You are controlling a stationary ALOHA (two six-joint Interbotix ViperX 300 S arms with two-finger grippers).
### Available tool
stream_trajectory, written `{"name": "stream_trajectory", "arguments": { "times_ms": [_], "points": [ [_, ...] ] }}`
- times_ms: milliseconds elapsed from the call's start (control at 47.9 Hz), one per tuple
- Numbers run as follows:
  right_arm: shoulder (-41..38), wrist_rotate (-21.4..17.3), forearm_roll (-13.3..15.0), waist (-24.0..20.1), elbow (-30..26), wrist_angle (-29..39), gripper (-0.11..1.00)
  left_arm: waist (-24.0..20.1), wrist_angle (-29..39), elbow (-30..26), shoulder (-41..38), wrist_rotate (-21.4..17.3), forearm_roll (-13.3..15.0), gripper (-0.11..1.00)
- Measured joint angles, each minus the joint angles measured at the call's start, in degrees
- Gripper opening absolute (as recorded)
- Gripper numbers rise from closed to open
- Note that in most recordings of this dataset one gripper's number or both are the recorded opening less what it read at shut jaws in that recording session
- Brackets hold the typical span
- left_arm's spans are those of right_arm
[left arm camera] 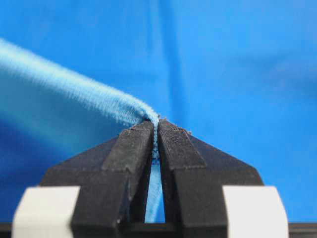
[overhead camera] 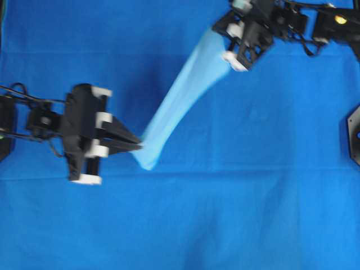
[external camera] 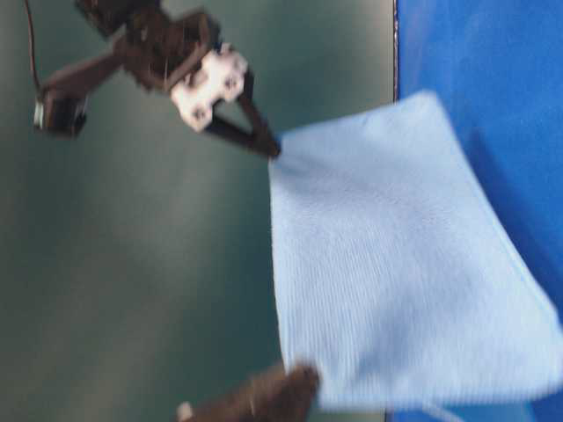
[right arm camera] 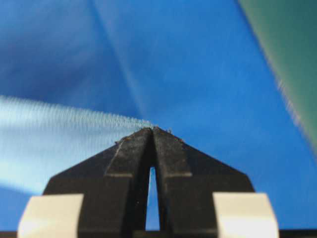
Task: Fold the light blue towel.
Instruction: 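Lift the towel and swing the left gripper's end toward the near side, then lay the towel down vertically, left gripper near, right gripper far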
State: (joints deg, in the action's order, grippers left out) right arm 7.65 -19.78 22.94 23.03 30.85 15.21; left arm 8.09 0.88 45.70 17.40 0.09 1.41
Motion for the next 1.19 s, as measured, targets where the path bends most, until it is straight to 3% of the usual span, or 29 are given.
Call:
{"name": "stream_trajectory", "arguments": {
  "times_ms": [292, 564, 877, 1191],
  "points": [
    [-5.6, 0.2, 2.7, 0.0, -6.3, -0.3, 0.02, 1.2, -1.4, -12.8, -12.3, -2.0, -0.1, 0.03],
    [-5.9, 0.1, 2.9, -0.1, -6.2, -0.6, 0.02, 1.2, -1.8, -16.4, -16.6, -3.7, 0.0, 0.03],
    [2.3, -0.2, 3.0, 1.5, 4.7, -0.8, 0.02, 1.1, -5.8, -22.9, -23.3, -4.1, 0.1, 0.03],
    [14.2, -0.4, 3.1, 2.7, 15.6, -0.4, 0.02, 0.8, -6.9, -37.5, -36.7, -5.9, 0.1, 0.03]
  ]
}}
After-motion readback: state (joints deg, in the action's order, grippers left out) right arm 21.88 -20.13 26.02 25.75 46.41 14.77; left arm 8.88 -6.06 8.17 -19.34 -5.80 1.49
